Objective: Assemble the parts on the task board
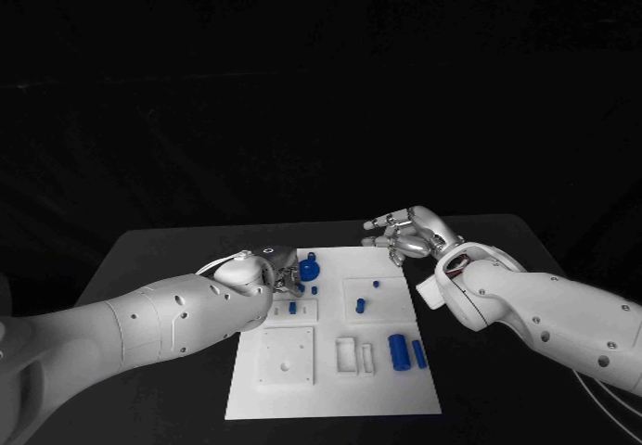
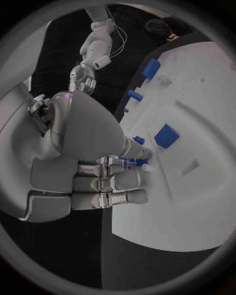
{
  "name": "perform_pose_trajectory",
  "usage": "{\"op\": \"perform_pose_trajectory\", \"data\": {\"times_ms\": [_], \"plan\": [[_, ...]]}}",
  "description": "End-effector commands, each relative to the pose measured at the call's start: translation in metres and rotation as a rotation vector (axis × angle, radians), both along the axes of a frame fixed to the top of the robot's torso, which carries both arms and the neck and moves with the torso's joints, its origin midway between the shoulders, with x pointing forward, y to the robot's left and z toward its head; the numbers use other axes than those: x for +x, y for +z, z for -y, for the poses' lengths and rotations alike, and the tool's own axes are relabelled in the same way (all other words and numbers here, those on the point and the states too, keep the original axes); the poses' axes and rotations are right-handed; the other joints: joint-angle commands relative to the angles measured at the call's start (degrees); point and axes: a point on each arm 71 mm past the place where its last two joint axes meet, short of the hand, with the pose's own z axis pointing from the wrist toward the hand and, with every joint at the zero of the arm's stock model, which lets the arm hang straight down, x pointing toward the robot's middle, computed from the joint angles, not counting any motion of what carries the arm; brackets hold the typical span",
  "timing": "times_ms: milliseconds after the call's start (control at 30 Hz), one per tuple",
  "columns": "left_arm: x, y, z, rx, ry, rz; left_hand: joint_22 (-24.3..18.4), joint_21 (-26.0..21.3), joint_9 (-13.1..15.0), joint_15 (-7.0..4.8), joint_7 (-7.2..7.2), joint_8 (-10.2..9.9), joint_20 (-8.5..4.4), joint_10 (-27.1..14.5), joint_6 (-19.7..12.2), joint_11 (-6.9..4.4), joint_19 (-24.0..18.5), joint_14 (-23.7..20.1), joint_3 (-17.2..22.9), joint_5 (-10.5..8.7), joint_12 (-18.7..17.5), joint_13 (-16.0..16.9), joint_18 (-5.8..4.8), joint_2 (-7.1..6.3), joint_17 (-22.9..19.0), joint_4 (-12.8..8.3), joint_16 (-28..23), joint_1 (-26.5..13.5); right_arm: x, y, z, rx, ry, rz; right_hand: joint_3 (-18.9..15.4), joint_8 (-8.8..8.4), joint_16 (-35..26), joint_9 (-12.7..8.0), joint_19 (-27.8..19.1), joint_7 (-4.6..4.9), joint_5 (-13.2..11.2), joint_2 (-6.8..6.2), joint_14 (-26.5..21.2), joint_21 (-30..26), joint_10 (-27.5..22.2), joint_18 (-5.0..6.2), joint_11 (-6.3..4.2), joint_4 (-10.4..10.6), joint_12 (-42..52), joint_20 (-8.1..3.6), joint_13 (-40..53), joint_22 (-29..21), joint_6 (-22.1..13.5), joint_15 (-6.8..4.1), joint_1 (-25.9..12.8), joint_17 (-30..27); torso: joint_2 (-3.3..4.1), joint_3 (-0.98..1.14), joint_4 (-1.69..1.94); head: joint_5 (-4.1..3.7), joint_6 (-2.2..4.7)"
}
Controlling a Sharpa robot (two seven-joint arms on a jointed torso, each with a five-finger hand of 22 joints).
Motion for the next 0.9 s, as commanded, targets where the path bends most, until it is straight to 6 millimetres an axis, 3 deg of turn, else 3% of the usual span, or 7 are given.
{"op": "perform_pose_trajectory", "data": {"times_ms": [33,333,533,733,900], "plan": [[-0.0039,-0.009,0.0029,0.028,-0.029,-0.08,1.13,-0.02,-0.03,0.36,0.02,-0.2,0.23,-0.32,-0.55,-0.09,-0.14,-0.17,-0.08,3.6,-0.28,0.04,0.53,0.12,-0.02,-0.33,-0.2,0.36,-0.0007,0.0002,-0.0021,-0.006,0.019,0.001,0.19,-0.24,0.35,-0.04,0.04,0.02,0.52,0.12,0.17,0.19,0.26,1.09,-0.31,0.29,0.21,-0.11,0.06,2.62,0.3,-0.12,-0.69,0.08,-0.02,-0.04,0.02,-0.05,-0.03],[-0.0046,-0.0113,0.003,0.043,-0.037,-0.108,1.15,0.39,-0.12,0.27,0.35,-0.25,0.18,-0.22,-1.72,-0.13,-0.38,-0.31,0.63,8.77,0.02,0.07,0.56,-0.32,0.06,-0.59,0.09,0.52,-0.0008,0.0003,-0.0019,-0.005,0.019,0.0,0.17,-0.24,0.36,-0.04,0.05,0.02,0.84,0.05,0.17,0.2,0.25,1.09,-0.31,0.33,0.21,-0.11,0.08,2.62,0.31,-0.13,-0.79,0.09,-0.03,-0.04,0.04,-0.08,-0.07],[-0.0044,-0.012,0.0028,0.048,-0.04,-0.116,1.15,0.78,-0.14,0.24,0.45,-0.26,0.16,-0.17,-2.02,-0.17,-0.53,-0.3,1.83,10.0,0.16,0.07,0.6,-0.68,0.08,-0.86,0.26,0.51,-0.0009,0.0003,-0.0018,-0.005,0.019,0.0,0.15,-0.24,0.32,-0.04,0.04,0.02,0.97,0.03,0.16,0.21,0.24,1.08,-0.31,0.38,0.19,-0.1,0.06,2.62,0.3,-0.12,-0.86,0.05,-0.02,-0.03,0.03,-0.1,-0.11],[-0.0039,-0.0115,0.0031,0.039,-0.051,-0.109,1.27,1.47,-0.1,0.06,0.03,-0.18,-0.02,0.06,0.22,-0.4,-0.72,-0.2,4.53,14.39,0.52,0.18,0.69,-0.08,0.15,-1.85,0.51,1.18,-0.0009,0.0004,-0.0019,-0.005,0.019,0.0,0.09,-0.24,0.36,-0.04,0.05,0.01,1.07,0.0,0.19,0.2,0.31,1.08,-0.32,0.42,0.26,-0.11,0.14,2.63,0.31,-0.13,-0.9,0.1,-0.02,-0.01,0.03,-0.14,-0.05],[-0.0034,-0.0093,0.0038,0.011,-0.064,-0.082,1.26,2.78,-0.1,0.0,-0.27,-0.22,-0.03,0.63,1.56,-0.6,-0.99,0.17,7.51,15.03,1.16,0.3,0.97,-0.03,0.27,-3.19,0.91,0.14,-0.001,0.0004,-0.0019,-0.004,0.019,0.0,0.01,-0.24,0.38,-0.04,0.06,0.0,1.16,-0.01,0.2,0.26,0.33,1.07,-0.31,0.5,0.27,-0.11,0.14,2.64,0.33,-0.13,-0.99,0.12,-0.03,-0.02,0.04,-0.16,0.06]]}}
